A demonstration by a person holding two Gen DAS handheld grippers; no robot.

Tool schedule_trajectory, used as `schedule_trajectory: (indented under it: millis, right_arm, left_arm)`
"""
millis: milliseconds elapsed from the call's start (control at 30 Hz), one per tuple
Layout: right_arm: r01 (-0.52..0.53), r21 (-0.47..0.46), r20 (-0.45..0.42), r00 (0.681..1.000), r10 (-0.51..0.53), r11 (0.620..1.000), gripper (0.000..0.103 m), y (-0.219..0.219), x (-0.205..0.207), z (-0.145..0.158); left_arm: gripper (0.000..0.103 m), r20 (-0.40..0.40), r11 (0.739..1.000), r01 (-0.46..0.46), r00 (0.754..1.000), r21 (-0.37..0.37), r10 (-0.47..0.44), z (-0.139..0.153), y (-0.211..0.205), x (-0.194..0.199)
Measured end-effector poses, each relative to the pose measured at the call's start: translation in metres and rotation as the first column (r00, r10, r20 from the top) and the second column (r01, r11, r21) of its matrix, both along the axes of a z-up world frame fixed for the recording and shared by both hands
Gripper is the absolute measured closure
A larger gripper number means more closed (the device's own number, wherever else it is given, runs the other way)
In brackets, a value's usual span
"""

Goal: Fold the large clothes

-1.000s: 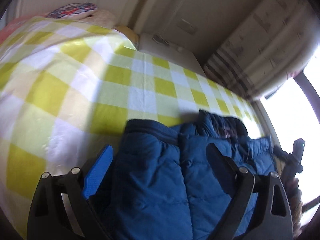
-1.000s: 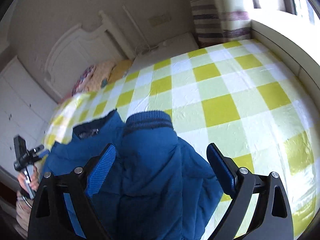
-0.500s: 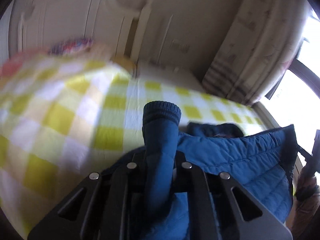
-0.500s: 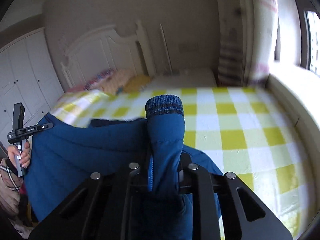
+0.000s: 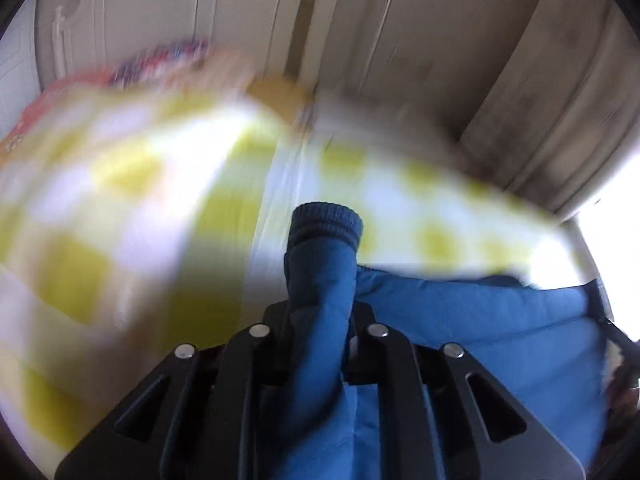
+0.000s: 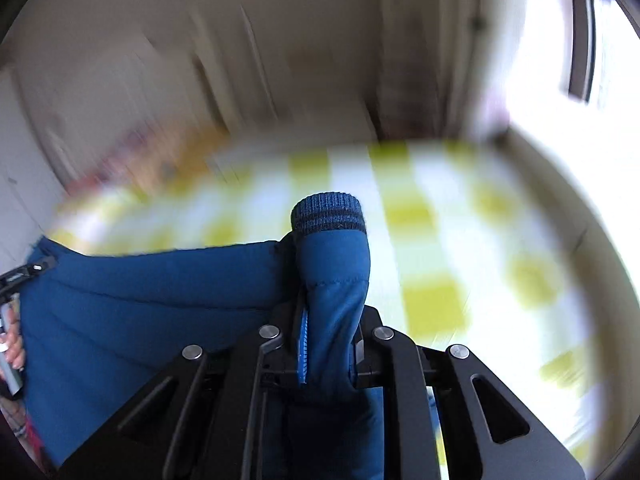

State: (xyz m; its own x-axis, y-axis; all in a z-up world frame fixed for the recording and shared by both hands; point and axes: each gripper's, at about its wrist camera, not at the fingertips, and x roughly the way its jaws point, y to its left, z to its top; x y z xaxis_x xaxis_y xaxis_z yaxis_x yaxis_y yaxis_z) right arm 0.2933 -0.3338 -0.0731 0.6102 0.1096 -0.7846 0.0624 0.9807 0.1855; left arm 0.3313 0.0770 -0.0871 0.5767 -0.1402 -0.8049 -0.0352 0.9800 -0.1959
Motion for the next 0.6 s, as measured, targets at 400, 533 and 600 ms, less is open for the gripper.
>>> schedule_trajectory:
  millis: [400,533,600]
  right_arm:
    - [0.078,0.323,-0.021,0.997,-0.076,0.943,0.068,-0.043,-0.002,-0.035]
    - [0.049,0.511,-0.003,0.999,-0.054,0.858,0.008,-0.072,-0.040,-0.006]
    - [-0.048,0.483,0.109,0.994,-0.006,0.874,0.008,-0.077,-0.079,0.020]
  left_arm:
    - [0.031,0.049,0.948,-0.077,0.994,-0.308,0.097,-0.008,0.055,-0.014]
    - [0.016,0.147,0.883,-0.032,0.983,-0.468,0.113,0.024,0.092,-0.058]
    - [0.009,0.199,0.905,0.031,0.978,-0.425,0.059,0.038,0.101,-0.093]
